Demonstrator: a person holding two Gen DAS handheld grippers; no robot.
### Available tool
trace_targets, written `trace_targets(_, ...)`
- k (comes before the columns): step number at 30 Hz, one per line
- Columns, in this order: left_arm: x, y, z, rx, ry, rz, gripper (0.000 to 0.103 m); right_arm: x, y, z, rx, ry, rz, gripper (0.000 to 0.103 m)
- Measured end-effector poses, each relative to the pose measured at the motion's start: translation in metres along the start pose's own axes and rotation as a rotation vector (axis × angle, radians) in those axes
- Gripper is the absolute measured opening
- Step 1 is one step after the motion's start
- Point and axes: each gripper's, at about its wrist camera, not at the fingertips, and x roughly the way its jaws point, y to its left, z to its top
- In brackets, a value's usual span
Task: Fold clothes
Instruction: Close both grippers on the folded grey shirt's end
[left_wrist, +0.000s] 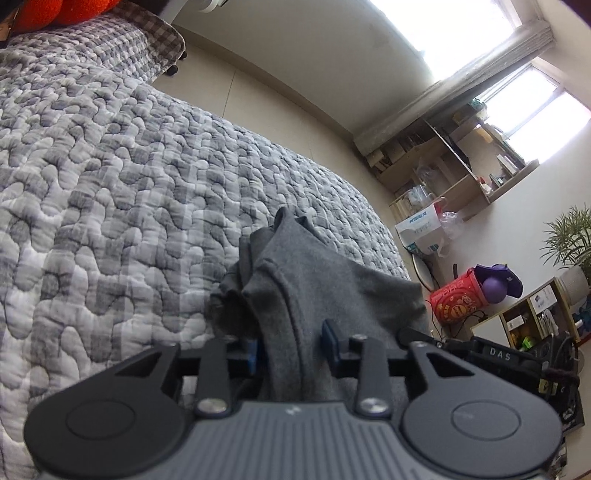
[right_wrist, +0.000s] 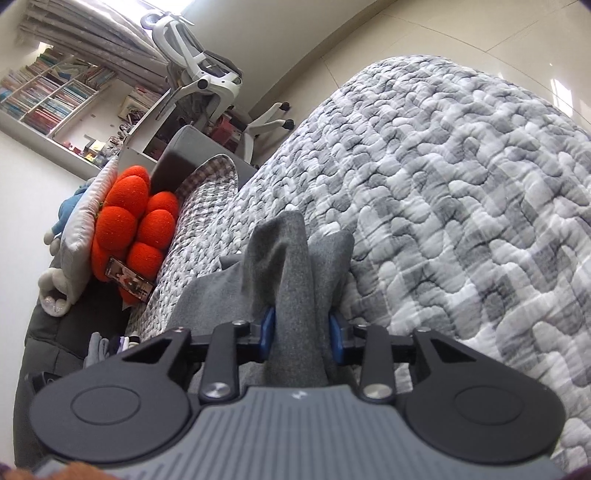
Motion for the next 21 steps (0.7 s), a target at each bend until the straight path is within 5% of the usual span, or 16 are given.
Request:
trace_targets(2, -0.001, 0.003, 0.003, -0.018, 0.004, -0.005, 0.061, -0.004, -0.002, 0.000, -0.001, -0.011, -0.011, 0.048)
trace_targets(11, 0.009, 0.004, -0.003, -0.036, 0.054, -0.016, 0.060, 0.000, -0.002, -0.009, -0.029, -0.001, -0.006, 0.053)
trace_targets(18, 0.007, -0.004, -0.003, -0.037, -0.003, 0.011, 0.021, 0.001, 0.022, -0.015, -0.110, -0.045, -0.066, 0.032)
trace_targets(21, -0.006, -0.009, 0.002, -0.059, -0.037, -0.008, 0.019, -0.008, 0.038, -0.014, -0.126, -0.072, -0.053, 0.030)
